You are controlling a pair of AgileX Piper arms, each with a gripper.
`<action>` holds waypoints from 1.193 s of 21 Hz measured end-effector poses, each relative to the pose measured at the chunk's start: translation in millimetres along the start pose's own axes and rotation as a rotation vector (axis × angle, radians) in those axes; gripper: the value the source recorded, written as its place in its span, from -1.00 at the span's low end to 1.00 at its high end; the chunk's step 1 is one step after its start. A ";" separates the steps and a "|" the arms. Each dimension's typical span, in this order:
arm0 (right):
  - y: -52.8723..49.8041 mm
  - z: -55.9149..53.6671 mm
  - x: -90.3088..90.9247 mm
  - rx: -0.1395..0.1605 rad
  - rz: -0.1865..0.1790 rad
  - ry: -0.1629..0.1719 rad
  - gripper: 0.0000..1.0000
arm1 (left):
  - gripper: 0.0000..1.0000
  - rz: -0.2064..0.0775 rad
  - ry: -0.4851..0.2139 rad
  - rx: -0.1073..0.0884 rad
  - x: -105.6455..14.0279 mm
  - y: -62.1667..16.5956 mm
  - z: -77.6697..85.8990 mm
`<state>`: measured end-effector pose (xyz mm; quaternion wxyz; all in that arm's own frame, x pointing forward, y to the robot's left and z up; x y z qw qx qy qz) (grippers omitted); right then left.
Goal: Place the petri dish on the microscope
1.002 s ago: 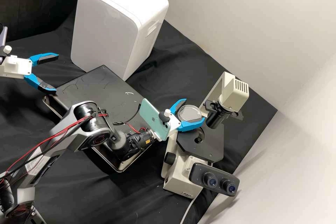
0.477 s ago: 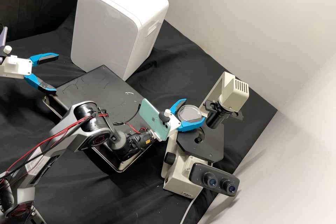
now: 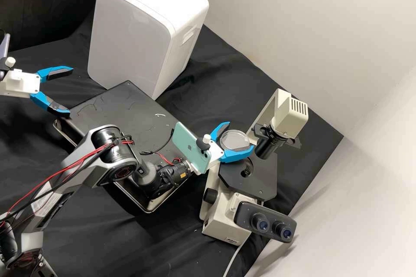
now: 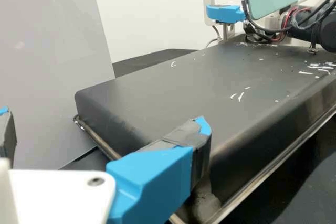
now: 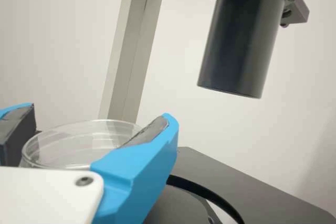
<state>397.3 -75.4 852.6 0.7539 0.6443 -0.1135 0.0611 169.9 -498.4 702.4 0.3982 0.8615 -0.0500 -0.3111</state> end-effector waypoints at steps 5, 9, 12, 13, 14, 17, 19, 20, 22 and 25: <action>0.8 -0.6 0.1 0.000 -0.004 -0.003 1.00 | 1.00 -0.001 0.000 0.000 0.6 -0.2 0.0; 2.1 -1.5 -0.2 0.000 -0.018 -0.014 1.00 | 1.00 0.007 -0.001 0.000 3.0 0.8 0.0; 4.0 -2.9 0.0 -0.001 -0.027 -0.022 1.00 | 1.00 0.008 -0.001 0.000 3.0 1.0 0.0; 3.8 -2.8 0.0 -0.001 -0.029 -0.023 1.00 | 1.00 0.008 -0.001 0.000 3.0 1.0 0.0; 3.8 -2.8 0.0 -0.001 -0.029 -0.023 1.00 | 1.00 0.008 -0.001 0.000 3.0 1.0 0.0; 6.4 -4.8 -0.8 -0.001 -0.038 -0.030 1.00 | 1.00 0.014 -0.002 0.000 4.3 2.2 0.1; 7.4 -4.2 -3.3 0.005 -0.036 -0.044 1.00 | 1.00 0.015 -0.002 0.000 4.5 2.4 0.2; 9.3 -5.0 -4.2 0.008 -0.031 -0.048 1.00 | 1.00 0.015 -0.002 0.000 4.5 2.4 0.2; 11.5 -5.2 -7.5 0.015 -0.030 -0.066 1.00 | 1.00 0.012 -0.001 0.000 4.8 1.7 0.1; 15.2 -4.6 -11.9 0.019 -0.030 -0.085 1.00 | 1.00 0.007 0.001 -0.001 5.1 0.7 -0.2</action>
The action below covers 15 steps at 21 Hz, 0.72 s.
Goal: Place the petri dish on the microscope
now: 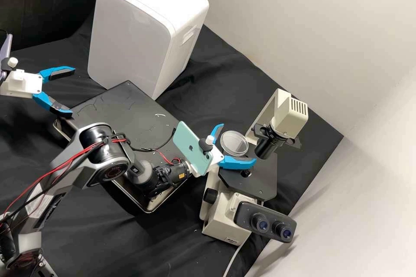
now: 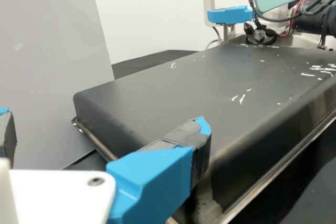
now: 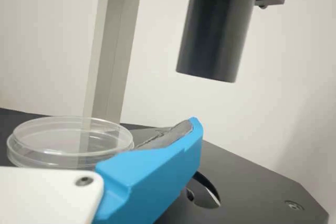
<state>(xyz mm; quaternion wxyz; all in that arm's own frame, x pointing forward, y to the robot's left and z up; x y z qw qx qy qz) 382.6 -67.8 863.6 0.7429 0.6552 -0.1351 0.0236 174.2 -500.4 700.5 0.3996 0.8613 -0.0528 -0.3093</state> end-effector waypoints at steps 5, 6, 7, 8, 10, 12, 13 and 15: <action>4.4 1.2 -4.6 0.013 0.002 -0.022 1.00 | 1.00 -0.001 0.000 0.000 0.1 -0.2 0.0; 5.0 1.1 -5.6 0.017 0.000 -0.024 1.00 | 1.00 -0.001 0.003 -0.002 0.1 -0.2 0.0; 6.5 2.3 -7.0 0.021 0.002 -0.031 1.00 | 1.00 0.000 0.008 -0.005 0.1 -0.2 -0.2; 7.4 2.6 -7.3 0.022 0.002 -0.033 1.00 | 1.00 0.000 0.008 -0.005 0.1 -0.2 -0.2; 8.3 3.0 -8.5 0.029 0.003 -0.035 1.00 | 1.00 0.000 0.010 -0.005 0.1 -0.2 -0.4; 8.3 3.0 -8.5 0.037 0.004 -0.035 1.00 | 1.00 0.002 0.010 -0.005 0.4 0.1 -0.3; 8.3 3.0 -8.5 0.037 0.004 -0.035 1.00 | 1.00 0.000 0.012 -0.006 0.5 -0.2 -0.6; 8.3 3.0 -8.5 0.037 0.004 -0.035 1.00 | 1.00 -0.002 0.013 -0.006 0.6 -0.6 -0.7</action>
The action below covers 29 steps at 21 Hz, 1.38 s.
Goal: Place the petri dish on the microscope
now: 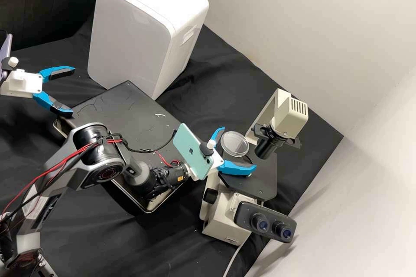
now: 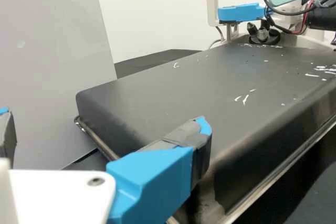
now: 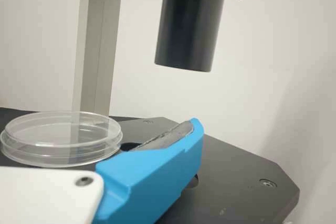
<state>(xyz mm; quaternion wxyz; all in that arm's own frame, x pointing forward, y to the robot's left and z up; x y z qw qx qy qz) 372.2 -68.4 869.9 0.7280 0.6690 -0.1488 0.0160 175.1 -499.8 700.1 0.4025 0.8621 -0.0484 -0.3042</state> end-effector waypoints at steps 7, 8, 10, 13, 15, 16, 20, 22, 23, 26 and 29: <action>3.7 1.7 2.8 0.096 -0.043 0.041 1.00 | 1.00 0.011 0.004 0.000 3.2 1.3 0.2; 4.4 1.8 3.7 0.113 -0.051 0.045 1.00 | 1.00 0.012 0.006 0.004 3.5 1.4 0.6; 7.3 2.4 5.9 0.162 -0.056 0.049 1.00 | 1.00 0.005 0.009 0.018 5.3 -0.8 0.7; 12.2 5.7 8.3 0.212 -0.047 0.036 1.00 | 1.00 -0.002 0.010 0.023 7.0 -2.4 0.4; 13.1 6.7 8.3 0.223 -0.045 0.034 1.00 | 1.00 -0.001 0.010 0.023 7.0 -2.3 0.4; 13.1 6.7 8.3 0.221 -0.047 0.035 1.00 | 1.00 -0.001 0.010 0.023 7.0 -2.3 0.4; 14.2 7.6 8.4 0.218 -0.051 0.040 1.00 | 1.00 -0.002 0.006 0.023 8.7 -2.6 1.4; 14.4 7.4 8.6 0.218 -0.050 0.041 1.00 | 1.00 -0.002 0.003 0.024 8.7 -2.6 1.9; 14.7 7.2 8.9 0.218 -0.049 0.042 1.00 | 1.00 -0.002 0.003 0.024 8.7 -2.6 1.9; 14.1 7.7 9.0 0.209 -0.050 0.040 1.00 | 1.00 -0.002 0.003 0.024 8.7 -2.6 1.9; 12.6 8.9 9.2 0.194 -0.050 0.041 1.00 | 1.00 -0.002 0.003 0.024 8.7 -2.6 1.9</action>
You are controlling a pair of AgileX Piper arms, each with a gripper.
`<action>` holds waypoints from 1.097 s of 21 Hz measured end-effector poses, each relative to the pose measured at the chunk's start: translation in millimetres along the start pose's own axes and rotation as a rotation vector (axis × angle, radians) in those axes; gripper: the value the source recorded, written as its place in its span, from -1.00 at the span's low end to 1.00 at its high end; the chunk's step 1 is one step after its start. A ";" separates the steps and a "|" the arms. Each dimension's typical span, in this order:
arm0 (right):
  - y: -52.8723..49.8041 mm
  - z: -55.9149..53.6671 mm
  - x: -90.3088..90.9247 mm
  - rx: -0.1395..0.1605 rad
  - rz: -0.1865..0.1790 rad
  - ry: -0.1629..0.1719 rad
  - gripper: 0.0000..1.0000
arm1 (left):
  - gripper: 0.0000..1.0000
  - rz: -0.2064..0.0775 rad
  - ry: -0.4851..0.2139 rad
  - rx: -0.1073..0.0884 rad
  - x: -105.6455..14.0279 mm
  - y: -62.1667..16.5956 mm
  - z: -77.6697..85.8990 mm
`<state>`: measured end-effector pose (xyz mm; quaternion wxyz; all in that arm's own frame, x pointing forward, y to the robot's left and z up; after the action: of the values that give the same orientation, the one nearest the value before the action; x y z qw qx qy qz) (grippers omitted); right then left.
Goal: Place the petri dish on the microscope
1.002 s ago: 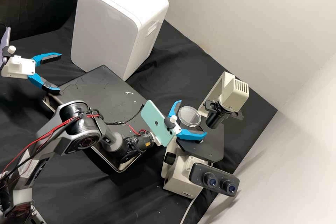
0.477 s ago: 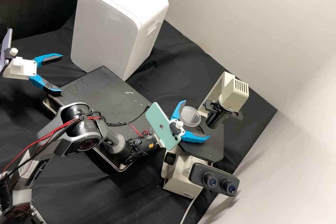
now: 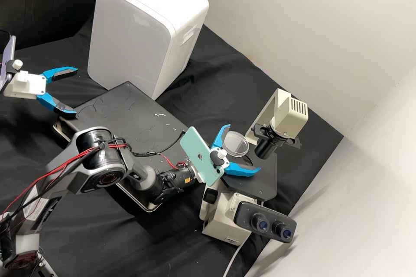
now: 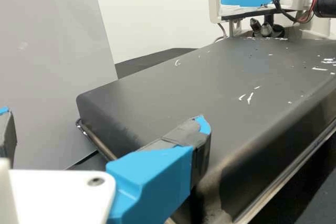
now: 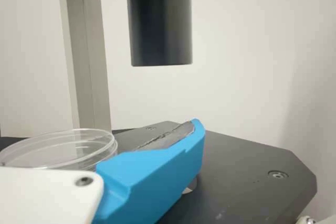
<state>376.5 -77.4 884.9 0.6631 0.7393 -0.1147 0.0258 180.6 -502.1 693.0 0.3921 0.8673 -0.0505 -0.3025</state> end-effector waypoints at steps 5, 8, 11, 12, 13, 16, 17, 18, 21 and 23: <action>-0.3 0.6 1.6 -0.010 0.001 0.001 1.00 | 1.00 0.000 0.002 -0.001 0.0 0.0 -0.2; 1.9 2.5 4.3 -0.007 0.015 0.000 1.00 | 1.00 0.000 0.004 -0.001 0.0 0.0 -0.3; 6.2 6.6 5.9 -0.007 0.032 0.000 1.00 | 1.00 0.001 0.004 -0.001 1.9 -0.4 -0.4; 5.9 7.2 6.5 -0.006 0.033 -0.002 1.00 | 1.00 0.003 0.006 -0.002 2.2 -0.2 -0.5; 6.7 8.4 7.0 -0.003 0.041 -0.003 1.00 | 1.00 0.004 0.006 -0.002 2.4 -0.2 -0.5; 10.7 15.1 8.1 0.000 0.065 -0.005 1.00 | 1.00 0.004 0.006 -0.002 2.4 -0.2 -0.5; 13.5 17.5 8.6 -0.001 0.083 -0.004 1.00 | 1.00 0.004 0.006 -0.002 2.4 -0.2 -0.5; 14.3 21.0 8.6 -0.012 0.093 -0.003 1.00 | 1.00 0.004 0.006 -0.002 2.4 -0.2 -0.5; 17.5 27.3 10.3 -0.039 0.125 -0.001 1.00 | 1.00 0.004 0.006 -0.002 2.4 -0.2 -0.5; 18.0 30.5 10.2 -0.052 0.138 0.004 1.00 | 1.00 0.004 0.006 -0.002 2.4 -0.2 -0.5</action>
<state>379.2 -110.6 900.7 0.6789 0.7121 -0.1647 0.0697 182.8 -502.4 691.9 0.3937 0.8677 -0.0506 -0.2994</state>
